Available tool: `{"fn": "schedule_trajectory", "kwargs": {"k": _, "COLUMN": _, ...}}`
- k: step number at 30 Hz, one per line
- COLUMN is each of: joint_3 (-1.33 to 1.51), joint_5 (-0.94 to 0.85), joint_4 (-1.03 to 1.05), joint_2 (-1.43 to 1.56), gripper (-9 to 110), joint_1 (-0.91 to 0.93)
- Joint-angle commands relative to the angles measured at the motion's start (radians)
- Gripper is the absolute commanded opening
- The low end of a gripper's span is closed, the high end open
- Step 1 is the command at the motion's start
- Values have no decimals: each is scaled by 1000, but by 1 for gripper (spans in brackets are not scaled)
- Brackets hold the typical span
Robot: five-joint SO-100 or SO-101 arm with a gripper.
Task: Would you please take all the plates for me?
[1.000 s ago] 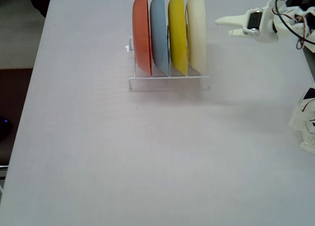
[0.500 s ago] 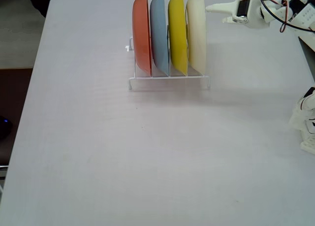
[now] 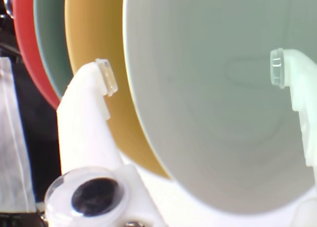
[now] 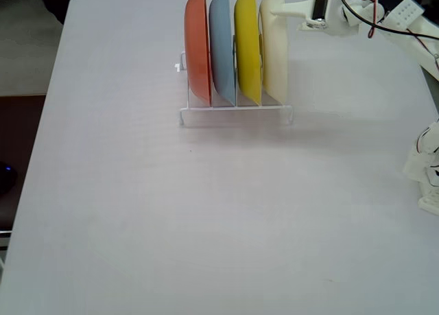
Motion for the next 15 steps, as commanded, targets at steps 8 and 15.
{"fn": "schedule_trajectory", "kwargs": {"k": 8, "joint_3": -161, "joint_5": 41, "joint_4": 23, "joint_2": -31, "gripper": 0, "joint_1": -32}}
{"fn": "schedule_trajectory", "kwargs": {"k": 15, "joint_3": -463, "joint_5": 8, "joint_4": 219, "joint_2": -48, "gripper": -1, "joint_1": -38}}
